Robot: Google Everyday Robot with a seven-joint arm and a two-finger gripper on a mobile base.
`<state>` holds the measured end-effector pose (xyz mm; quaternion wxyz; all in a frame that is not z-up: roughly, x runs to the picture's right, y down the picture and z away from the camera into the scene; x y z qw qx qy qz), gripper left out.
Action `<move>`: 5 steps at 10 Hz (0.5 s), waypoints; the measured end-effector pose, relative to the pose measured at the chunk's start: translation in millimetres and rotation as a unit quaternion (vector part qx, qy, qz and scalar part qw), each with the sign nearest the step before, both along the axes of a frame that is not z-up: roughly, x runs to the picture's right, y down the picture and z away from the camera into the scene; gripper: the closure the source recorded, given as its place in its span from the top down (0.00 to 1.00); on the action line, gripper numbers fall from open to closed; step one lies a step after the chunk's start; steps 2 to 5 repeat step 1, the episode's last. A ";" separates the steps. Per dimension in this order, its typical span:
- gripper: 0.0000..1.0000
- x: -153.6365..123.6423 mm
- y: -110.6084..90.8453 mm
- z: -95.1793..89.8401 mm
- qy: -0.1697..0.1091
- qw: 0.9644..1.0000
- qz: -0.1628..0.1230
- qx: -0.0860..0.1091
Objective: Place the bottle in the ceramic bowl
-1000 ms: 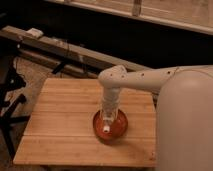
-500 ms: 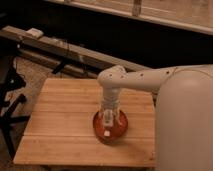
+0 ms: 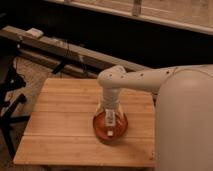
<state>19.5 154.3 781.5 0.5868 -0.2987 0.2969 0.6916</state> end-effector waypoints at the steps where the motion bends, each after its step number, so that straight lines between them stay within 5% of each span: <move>1: 0.80 0.2 0.8 0.4 0.000 1.000 0.000 -0.001; 5: 0.80 0.2 0.8 0.4 0.000 1.000 0.000 -0.001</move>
